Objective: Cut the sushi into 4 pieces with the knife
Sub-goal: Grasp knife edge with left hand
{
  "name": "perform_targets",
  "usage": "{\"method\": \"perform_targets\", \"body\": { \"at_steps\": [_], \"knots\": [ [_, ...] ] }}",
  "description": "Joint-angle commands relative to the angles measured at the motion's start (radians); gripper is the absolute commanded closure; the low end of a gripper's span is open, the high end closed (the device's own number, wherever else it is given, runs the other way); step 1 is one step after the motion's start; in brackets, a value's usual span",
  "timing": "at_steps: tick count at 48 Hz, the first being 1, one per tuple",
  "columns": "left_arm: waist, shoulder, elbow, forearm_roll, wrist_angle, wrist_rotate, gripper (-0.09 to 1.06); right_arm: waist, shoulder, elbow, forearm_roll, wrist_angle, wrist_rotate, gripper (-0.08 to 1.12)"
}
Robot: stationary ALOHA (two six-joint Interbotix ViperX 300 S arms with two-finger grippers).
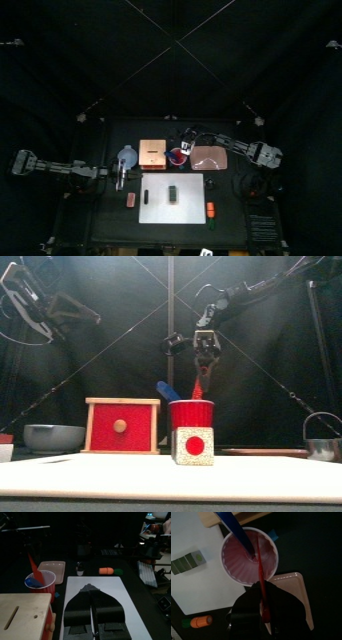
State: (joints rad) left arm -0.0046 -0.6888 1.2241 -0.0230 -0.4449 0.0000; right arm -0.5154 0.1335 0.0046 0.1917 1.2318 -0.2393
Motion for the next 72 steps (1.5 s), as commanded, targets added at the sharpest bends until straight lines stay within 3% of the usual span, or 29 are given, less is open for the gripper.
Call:
{"method": "perform_targets", "body": {
  "at_steps": [1,19,25,33,40,51,64,72],
  "knots": [
    [0.003,0.002,-0.009,-0.006,-0.003,0.000,0.97,-0.002,-0.083,-0.038,0.015,0.023,-0.002,0.88],
    [0.006,0.002,-0.009,-0.020,-0.003,0.000,0.97,0.015,-0.325,0.003,0.020,0.008,0.014,0.88],
    [0.012,0.000,-0.011,-0.020,-0.009,0.000,0.97,0.051,-0.454,0.081,0.018,-0.097,0.014,0.88],
    [0.021,-0.006,-0.020,-0.020,-0.021,0.005,0.94,0.130,-0.615,0.293,0.018,-0.360,0.014,0.88],
    [0.021,-0.008,-0.029,-0.017,-0.029,0.005,0.81,0.218,-0.736,0.511,0.008,-0.652,0.015,0.88],
    [0.011,-0.006,-0.032,-0.015,-0.029,0.003,0.50,0.368,-0.842,0.801,0.003,-1.131,0.014,0.88],
    [0.005,0.015,-0.038,-0.003,-0.029,0.002,0.15,0.497,-0.755,0.977,-0.009,-1.437,0.017,0.88],
    [-0.009,0.057,-0.083,-0.003,-0.029,0.002,-0.02,0.520,-0.657,0.976,-0.011,-1.491,0.017,0.88]
  ]
}}
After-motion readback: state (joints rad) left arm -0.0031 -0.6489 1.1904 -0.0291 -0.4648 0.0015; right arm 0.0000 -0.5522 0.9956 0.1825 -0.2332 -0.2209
